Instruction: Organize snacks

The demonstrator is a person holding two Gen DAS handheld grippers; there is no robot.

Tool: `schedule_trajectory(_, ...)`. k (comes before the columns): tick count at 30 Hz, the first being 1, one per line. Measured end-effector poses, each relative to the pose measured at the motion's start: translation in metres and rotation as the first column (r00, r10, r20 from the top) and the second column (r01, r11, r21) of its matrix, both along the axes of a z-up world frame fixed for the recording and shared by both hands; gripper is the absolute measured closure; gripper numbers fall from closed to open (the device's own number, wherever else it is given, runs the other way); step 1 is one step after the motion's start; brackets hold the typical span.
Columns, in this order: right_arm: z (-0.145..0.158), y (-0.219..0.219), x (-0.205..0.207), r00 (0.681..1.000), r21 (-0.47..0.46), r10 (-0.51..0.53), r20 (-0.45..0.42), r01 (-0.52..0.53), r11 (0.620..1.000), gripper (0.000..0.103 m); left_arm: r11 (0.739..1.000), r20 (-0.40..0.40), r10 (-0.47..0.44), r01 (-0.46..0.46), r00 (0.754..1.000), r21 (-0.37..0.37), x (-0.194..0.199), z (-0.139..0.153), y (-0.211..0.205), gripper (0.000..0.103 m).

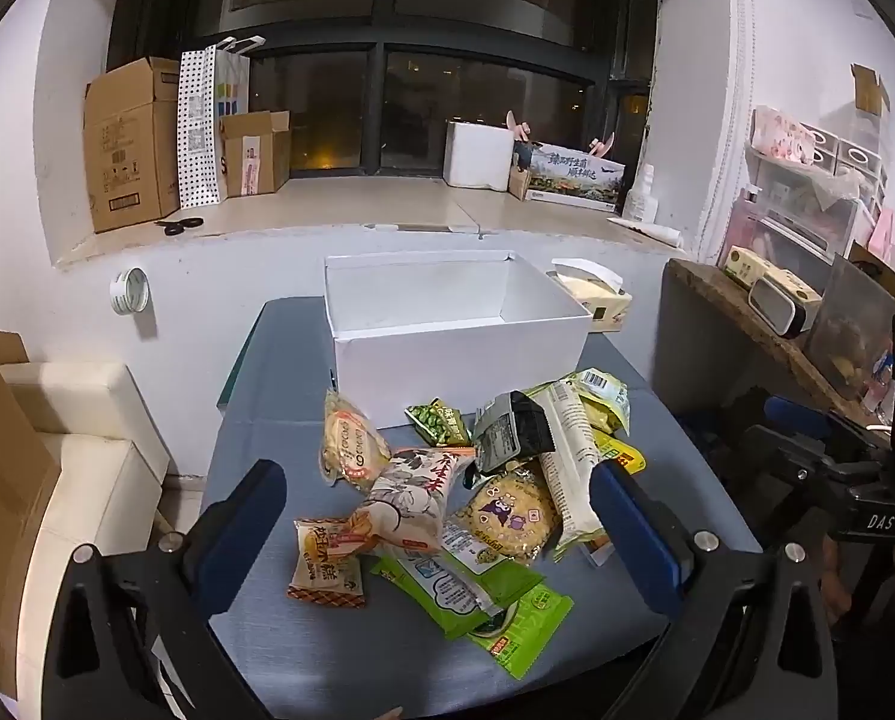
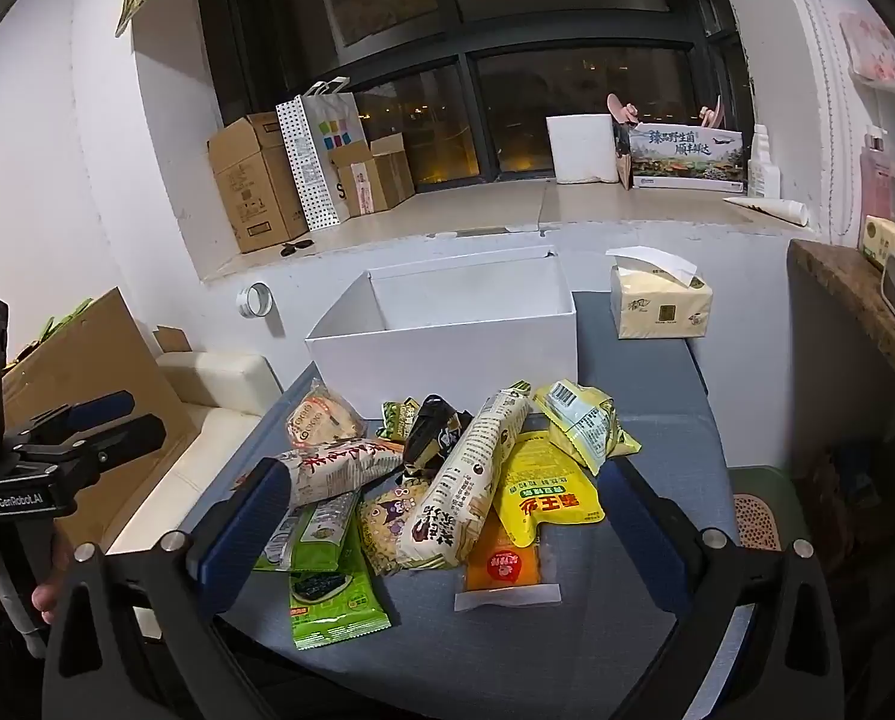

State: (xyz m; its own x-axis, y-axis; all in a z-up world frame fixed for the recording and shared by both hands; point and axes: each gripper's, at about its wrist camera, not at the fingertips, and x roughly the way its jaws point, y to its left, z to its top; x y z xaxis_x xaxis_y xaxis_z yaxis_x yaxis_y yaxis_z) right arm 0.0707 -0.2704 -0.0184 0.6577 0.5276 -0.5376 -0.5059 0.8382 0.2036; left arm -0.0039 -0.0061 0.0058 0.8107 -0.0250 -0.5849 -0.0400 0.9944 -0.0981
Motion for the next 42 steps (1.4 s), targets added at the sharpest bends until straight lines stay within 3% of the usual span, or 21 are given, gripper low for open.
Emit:
schedule_trajectory(33,0.0,-0.001,-0.001,1.0,-0.001,-0.001,0.007,0.001,1.0,0.0,1.0,-0.009,-0.014,0.014,1.0,0.017,0.004,-0.004,-0.004,0.0)
schedule_trajectory(42,-0.013,0.004,0.006,1.0,-0.018,-0.011,-0.019,0.011,1.0,0.0,0.999,-0.036,-0.018,0.02,0.999,0.042,0.016,-0.01,-0.005,0.0)
